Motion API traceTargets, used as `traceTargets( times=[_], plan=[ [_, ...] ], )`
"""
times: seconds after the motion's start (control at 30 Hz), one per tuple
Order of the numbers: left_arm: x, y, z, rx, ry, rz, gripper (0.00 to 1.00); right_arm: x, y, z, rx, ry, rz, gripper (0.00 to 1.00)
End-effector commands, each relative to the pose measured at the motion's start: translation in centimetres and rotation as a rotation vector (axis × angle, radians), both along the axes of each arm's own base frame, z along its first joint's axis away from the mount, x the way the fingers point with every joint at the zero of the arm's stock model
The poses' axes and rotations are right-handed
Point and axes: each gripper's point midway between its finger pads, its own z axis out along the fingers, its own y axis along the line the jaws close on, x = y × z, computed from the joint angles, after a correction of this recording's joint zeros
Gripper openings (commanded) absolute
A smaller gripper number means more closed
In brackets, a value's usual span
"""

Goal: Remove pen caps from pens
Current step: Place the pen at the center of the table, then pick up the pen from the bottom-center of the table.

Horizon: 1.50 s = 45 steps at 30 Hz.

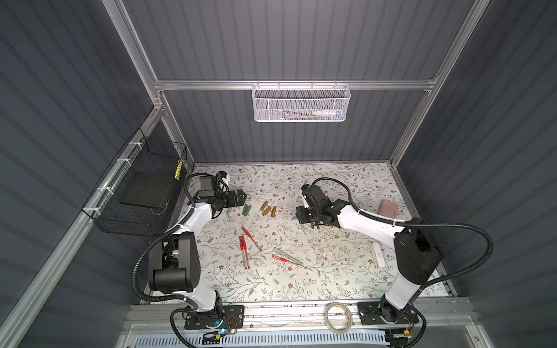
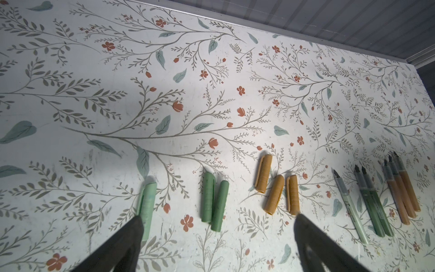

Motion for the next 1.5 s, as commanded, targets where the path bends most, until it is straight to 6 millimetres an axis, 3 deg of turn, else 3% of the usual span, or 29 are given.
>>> traceTargets(
  times=[0.0,0.17,0.27,0.43,0.6,0.73,1.23,1.47],
  plan=[
    [0.4,0.0,1.6,-0.017,-0.030,-0.005,1.00,-3.8,1.1,-1.7,-0.024,0.030,0.123,0.38],
    [0.3,-0.5,1.5,-0.039,-0.024,-0.025,1.00,-8.6,2.4,-3.6,-0.118,0.062,0.293,0.39],
    [0.4,-0.5,1.2,-0.045,-0.019,-0.022,1.00,-9.9,2.4,-5.0,-0.151,0.079,0.341,0.39],
    [0.3,-0.3,1.3,-0.029,-0.029,-0.028,1.00,-11.7,3.5,-5.3,-0.111,0.087,0.450,0.37],
    [0.4,-0.1,1.5,-0.052,-0.023,-0.019,1.00,-13.3,3.6,-7.4,-0.178,0.144,0.523,0.36],
    [0.5,0.0,1.2,-0.054,-0.021,-0.018,1.00,-13.6,2.8,-8.8,-0.217,0.158,0.532,0.36],
    [0.4,0.2,1.5,-0.064,-0.022,-0.022,1.00,-13.4,2.6,-10.3,-0.262,0.182,0.539,0.31],
    [0.4,0.1,1.9,-0.077,-0.031,-0.025,1.00,-12.7,2.3,-11.0,-0.300,0.166,0.530,0.24]
  ],
)
